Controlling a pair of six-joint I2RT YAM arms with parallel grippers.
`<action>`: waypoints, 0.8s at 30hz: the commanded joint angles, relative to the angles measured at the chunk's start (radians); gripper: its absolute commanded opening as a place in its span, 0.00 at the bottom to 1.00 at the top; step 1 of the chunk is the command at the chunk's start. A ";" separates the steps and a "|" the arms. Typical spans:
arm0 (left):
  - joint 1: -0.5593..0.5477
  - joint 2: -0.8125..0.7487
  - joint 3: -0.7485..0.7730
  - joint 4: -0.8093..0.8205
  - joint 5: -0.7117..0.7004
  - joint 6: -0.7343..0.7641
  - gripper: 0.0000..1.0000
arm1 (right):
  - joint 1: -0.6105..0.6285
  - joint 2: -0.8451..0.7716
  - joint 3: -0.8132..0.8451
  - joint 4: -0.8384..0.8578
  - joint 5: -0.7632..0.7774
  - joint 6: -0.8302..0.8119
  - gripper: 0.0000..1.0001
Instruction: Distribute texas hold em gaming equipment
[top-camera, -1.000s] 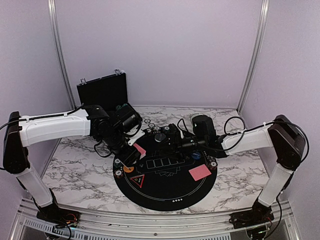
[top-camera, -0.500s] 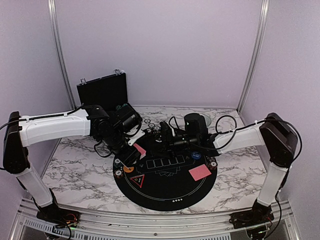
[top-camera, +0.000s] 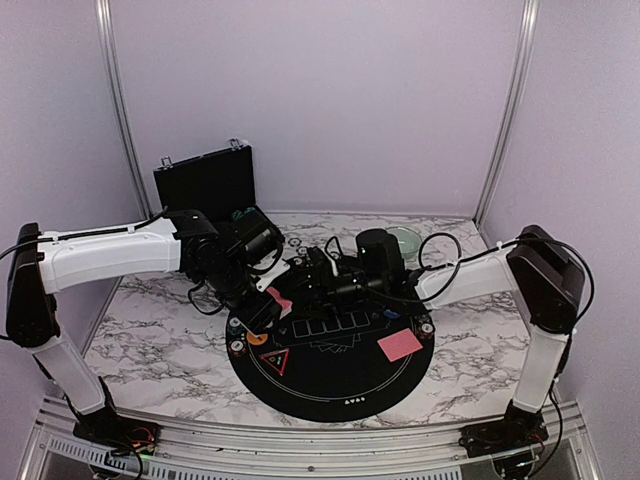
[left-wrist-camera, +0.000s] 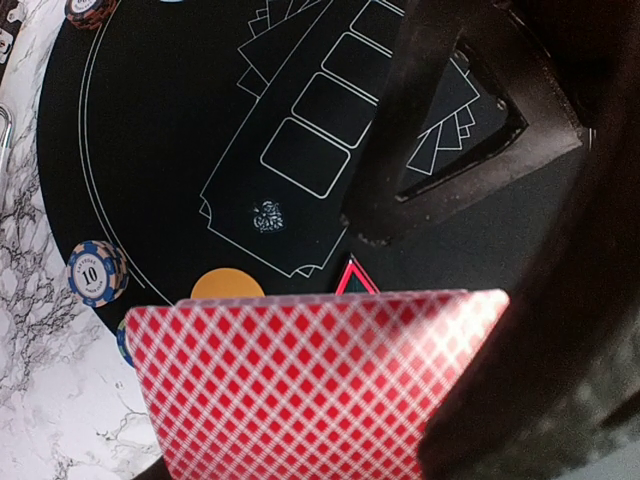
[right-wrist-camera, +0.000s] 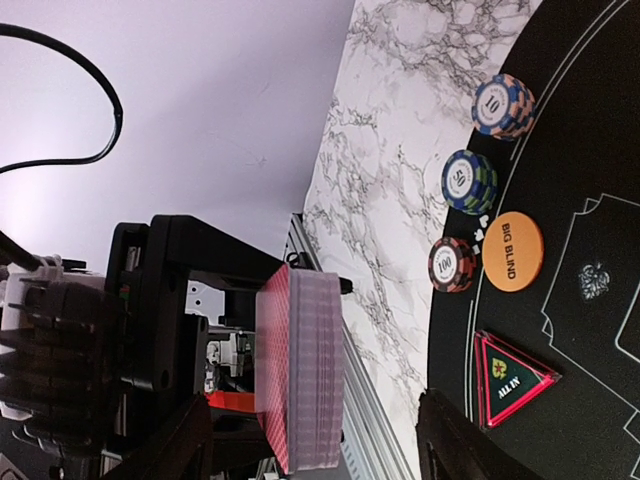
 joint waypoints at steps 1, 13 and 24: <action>0.005 -0.030 0.039 -0.004 0.010 0.003 0.50 | 0.021 0.029 0.045 0.037 -0.011 0.010 0.68; 0.006 -0.036 0.040 -0.004 0.008 0.002 0.50 | 0.037 0.069 0.080 0.022 -0.015 0.003 0.67; 0.005 -0.045 0.038 -0.003 0.003 0.005 0.50 | 0.037 0.085 0.099 -0.040 0.008 -0.039 0.67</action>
